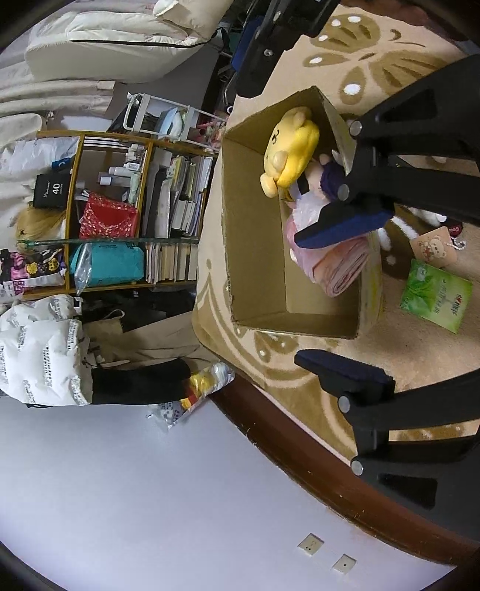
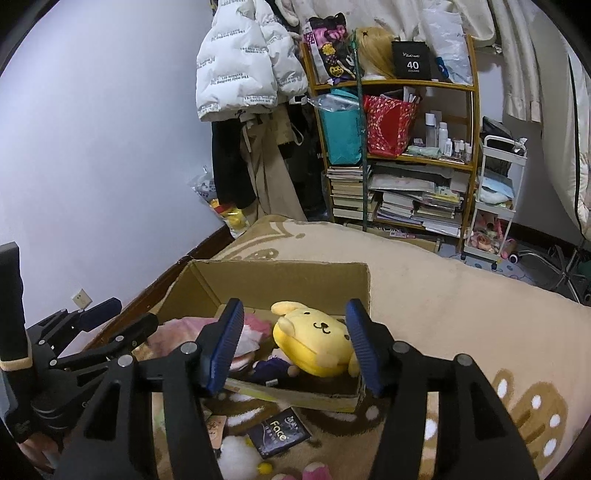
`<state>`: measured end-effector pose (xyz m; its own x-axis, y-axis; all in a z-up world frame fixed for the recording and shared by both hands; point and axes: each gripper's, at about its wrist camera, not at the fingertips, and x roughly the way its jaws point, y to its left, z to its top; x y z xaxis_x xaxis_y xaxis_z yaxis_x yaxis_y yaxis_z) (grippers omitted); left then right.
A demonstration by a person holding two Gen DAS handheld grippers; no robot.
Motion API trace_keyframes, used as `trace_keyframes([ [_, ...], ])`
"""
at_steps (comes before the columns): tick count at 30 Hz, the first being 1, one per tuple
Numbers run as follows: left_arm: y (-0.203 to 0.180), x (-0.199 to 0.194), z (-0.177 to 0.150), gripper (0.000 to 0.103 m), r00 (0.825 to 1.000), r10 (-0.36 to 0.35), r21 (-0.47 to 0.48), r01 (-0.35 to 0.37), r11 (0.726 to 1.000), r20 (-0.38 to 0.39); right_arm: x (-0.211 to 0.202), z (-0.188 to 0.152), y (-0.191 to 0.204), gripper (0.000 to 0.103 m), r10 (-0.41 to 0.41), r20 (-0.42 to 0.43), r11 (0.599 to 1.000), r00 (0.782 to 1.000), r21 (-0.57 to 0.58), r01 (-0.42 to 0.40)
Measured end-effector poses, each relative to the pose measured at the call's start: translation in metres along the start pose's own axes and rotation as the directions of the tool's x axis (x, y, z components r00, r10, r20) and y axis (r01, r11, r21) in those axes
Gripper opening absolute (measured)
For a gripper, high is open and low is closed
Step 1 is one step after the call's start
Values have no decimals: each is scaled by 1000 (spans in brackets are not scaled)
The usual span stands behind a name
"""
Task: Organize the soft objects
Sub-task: 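Withdraw both grippers from the box toward the pink bear plush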
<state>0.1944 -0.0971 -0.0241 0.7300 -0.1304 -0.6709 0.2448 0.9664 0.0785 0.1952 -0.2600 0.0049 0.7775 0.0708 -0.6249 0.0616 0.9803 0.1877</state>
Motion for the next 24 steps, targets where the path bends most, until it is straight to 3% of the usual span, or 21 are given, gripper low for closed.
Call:
trace_keyframes([
  [5, 1, -17, 0, 67, 1000, -4, -2, 4, 1000, -3, -18, -4, 2, 89, -2, 12, 1000, 1000, 14, 2],
  [10, -1, -36, -4, 78, 1000, -8, 19, 8, 1000, 3, -27, -6, 1, 103, -15, 24, 999, 1000, 41, 14],
  [18, 4, -58, -18, 96, 1000, 22, 14, -22, 1000, -7, -40, -15, -5, 103, -25, -17, 996, 1000, 90, 26],
  [24, 9, -64, -32, 98, 999, 16, -9, -16, 1000, -42, -54, -25, -5, 103, -28, -35, 993, 999, 114, 32],
])
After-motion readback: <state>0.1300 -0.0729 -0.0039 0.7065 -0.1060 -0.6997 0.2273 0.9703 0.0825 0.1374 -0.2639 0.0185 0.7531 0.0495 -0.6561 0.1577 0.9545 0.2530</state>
